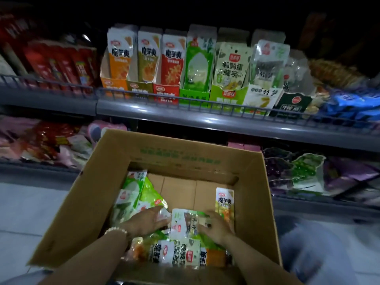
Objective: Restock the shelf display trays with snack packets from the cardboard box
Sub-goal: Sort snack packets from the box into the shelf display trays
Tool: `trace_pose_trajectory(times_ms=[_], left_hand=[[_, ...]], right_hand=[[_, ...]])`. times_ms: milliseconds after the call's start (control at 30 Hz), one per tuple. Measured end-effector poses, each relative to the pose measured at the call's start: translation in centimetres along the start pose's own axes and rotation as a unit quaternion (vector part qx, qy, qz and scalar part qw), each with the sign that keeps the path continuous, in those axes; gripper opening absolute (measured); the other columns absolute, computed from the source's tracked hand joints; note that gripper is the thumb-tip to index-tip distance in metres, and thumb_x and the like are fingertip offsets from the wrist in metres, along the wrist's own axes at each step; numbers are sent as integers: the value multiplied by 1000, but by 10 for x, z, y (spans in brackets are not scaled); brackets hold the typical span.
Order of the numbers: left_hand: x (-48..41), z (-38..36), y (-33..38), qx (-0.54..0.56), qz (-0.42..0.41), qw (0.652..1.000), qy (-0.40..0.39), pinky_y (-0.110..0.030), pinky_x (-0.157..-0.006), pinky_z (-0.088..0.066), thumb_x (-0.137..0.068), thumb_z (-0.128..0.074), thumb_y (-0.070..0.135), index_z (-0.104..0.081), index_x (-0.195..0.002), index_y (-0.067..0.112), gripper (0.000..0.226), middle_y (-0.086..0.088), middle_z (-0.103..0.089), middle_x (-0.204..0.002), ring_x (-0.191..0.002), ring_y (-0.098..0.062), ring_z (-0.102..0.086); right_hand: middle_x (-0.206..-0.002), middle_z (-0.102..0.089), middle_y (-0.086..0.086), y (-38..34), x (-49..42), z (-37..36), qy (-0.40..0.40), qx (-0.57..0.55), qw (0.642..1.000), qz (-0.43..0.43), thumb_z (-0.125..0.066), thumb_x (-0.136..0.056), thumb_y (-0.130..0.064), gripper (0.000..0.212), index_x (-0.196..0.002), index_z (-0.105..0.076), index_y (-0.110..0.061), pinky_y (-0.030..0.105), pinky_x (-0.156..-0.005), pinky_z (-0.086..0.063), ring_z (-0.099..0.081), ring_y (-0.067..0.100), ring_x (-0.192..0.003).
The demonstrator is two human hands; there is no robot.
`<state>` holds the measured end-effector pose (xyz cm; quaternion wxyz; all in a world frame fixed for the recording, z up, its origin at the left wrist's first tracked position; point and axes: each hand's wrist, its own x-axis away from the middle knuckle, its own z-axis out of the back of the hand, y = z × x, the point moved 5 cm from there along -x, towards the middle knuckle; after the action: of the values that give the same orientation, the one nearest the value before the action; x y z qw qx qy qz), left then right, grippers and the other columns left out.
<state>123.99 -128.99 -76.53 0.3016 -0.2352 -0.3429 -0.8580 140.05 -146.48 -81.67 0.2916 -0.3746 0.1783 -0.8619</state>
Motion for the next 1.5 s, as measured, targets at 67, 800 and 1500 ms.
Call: trace_pose_trajectory(times_ms=[67,800,1500], left_hand=[[0,-10,-4,-5,5,999,-35,-29,-113,-26,-56,-25,95,-18,-150,19,121,-5,-28,-155,-139,-20,-31],[-3,45,29,250,-3,967,57,-30,-105,-33,-93,-42,53,-25,-147,9,72,-6,-33,-151,-136,-23,-35],[81,83,120,721,-158,666,108,-35,-85,-50,-88,-41,55,-62,-112,18,49,-6,-72,-104,-95,-17,-69]], right_hand=[[-155,-17,-8,-3,3,-1,3,45,999,12,-58,-79,-62,80,-145,-27,-30,37,-116,-10,-8,20,-144],[-86,-73,14,-49,-13,64,73,-300,951,21,-69,-84,-9,24,-96,-69,11,19,-66,-46,-58,-1,-64],[-144,-40,-14,-180,115,95,138,-194,897,372,-70,-77,-44,62,-133,-44,-40,24,-111,-30,-33,-4,-133]])
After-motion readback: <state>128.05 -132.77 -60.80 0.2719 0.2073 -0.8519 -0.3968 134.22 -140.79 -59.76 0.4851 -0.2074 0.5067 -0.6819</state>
